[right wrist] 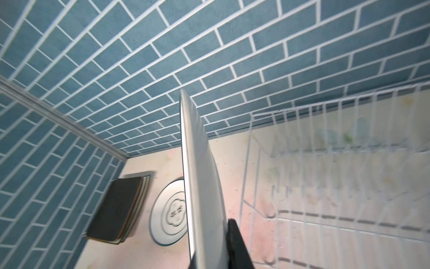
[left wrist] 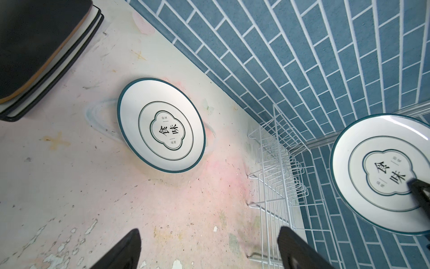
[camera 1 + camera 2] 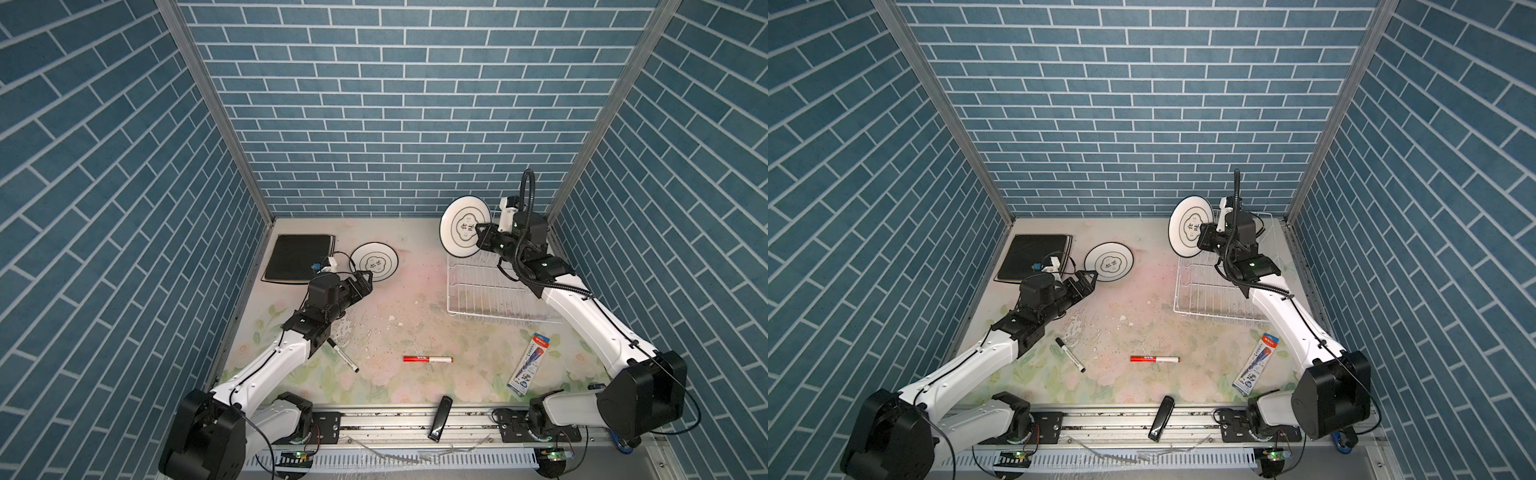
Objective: Unload the plates from the dish rack
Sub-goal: 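Swing the white plate toward the left gripper while the left gripper reaches for it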
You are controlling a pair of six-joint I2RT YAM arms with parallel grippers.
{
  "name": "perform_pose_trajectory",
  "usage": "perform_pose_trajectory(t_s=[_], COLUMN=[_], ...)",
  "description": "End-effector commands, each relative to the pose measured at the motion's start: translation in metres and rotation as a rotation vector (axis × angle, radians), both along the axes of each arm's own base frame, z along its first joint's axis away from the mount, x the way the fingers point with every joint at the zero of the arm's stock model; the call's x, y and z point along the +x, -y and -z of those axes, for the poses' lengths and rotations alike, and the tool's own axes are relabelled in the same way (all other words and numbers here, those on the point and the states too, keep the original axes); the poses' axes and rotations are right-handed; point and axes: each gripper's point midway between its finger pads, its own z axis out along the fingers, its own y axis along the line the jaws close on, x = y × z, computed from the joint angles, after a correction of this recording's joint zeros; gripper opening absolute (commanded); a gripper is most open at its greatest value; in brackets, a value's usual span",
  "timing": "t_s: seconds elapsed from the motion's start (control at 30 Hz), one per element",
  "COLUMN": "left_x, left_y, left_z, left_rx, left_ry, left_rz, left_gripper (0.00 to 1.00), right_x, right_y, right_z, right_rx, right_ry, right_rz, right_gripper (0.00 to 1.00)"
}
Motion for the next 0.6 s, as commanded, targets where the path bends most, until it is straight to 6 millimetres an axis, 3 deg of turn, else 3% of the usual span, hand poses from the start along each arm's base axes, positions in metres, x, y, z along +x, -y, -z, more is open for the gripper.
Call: perform_pose_trajectory(t_s=[0.0, 0.1, 0.23, 0.53, 0.57], left_x=[0.012, 0.02, 0.03, 0.042, 0.045], left_y=[0.014, 0.024, 0.034, 0.046, 0.051], left_z=[-0.022, -0.03, -0.041, -0.041, -0.052], left_rx=[-0.084, -0.134, -0.187, -0.233, -0.249], left_ry=[0.046, 0.06, 0.093, 0.105, 0.134], left_rz=[0.02, 0.034, 0.057, 0.082, 0.108], left_gripper=[0.93, 0.93, 0.92, 0.91, 0.91], right_x=[-0.005, -0.006, -0.013, -0.021, -0.023], right_y=[-0.039, -0.055, -0.08, -0.097, -0.098], right_z=[-0.017, -0.003, -0.001, 0.029, 0.032], right_rx=[0.317, 0.406, 0.548, 0.53, 0.531], right_ry=[-0.041, -0.094, -0.127, -0.198, -0.206], right_rz=[-0.14, -0.199, -0.332, -0.335, -0.332], right_gripper=[0.0, 0.0, 0.0, 0.0, 0.0])
